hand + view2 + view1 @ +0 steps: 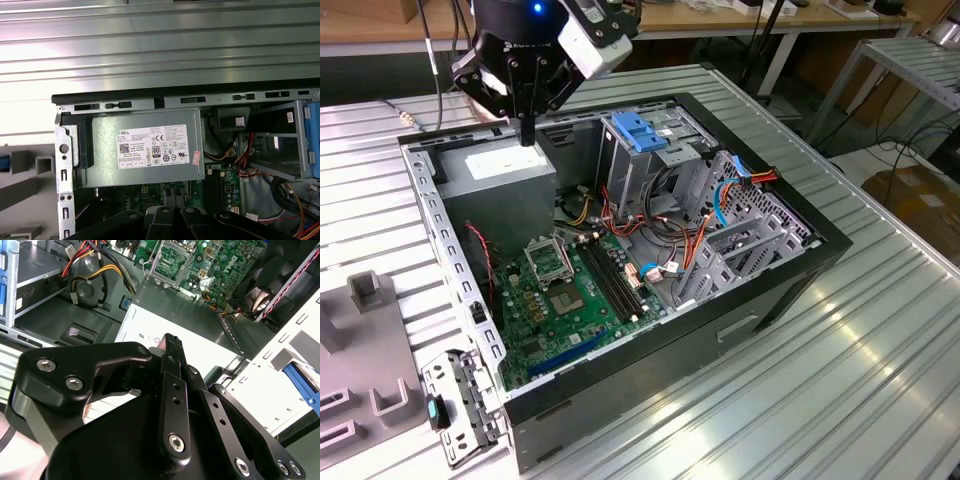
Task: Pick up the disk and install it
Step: 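Reach for the disk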
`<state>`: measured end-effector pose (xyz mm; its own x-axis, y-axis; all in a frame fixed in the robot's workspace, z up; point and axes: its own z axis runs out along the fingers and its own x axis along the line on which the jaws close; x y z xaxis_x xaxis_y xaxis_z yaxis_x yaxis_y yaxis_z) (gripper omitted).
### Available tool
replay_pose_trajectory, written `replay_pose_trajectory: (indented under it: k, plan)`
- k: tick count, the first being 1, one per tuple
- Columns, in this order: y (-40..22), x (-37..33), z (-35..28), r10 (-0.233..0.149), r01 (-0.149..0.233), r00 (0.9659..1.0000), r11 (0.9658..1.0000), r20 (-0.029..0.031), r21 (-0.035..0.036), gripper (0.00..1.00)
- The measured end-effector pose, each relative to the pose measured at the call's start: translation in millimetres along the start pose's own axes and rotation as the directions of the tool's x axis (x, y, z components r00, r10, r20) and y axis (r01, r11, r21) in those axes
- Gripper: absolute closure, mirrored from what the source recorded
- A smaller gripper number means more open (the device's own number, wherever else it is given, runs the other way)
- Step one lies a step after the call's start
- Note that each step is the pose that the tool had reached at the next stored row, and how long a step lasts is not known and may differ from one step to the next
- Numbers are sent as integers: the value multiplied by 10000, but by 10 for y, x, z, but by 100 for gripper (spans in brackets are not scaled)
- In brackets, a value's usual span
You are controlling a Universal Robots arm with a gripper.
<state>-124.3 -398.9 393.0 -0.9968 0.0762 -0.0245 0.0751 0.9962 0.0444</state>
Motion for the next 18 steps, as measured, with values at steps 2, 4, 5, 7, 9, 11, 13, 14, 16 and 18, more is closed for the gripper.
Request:
replay_pose_trajectory:
  k: [2,4,5,7,9,11,13,14,16,18]
  plan:
    - [0,4,0,0,0,10000,10000,0,0,89]
    - [0,7,0,0,0,10000,10000,0,0,89]
    - [-1,9,0,0,0,10000,10000,0,1,89]
    - [-1,15,0,0,0,10000,10000,0,1,89]
    - [-1,18,0,0,0,10000,10000,0,0,89]
    - [-2,24,0,0,0,10000,10000,0,0,89]
    - [-2,28,0,0,0,10000,10000,0,1,89]
    - [-2,30,0,0,0,10000,10000,-1,0,89]
    - [-3,34,0,0,0,10000,10000,0,0,89]
    - [-3,43,0,0,0,10000,10000,-1,1,89]
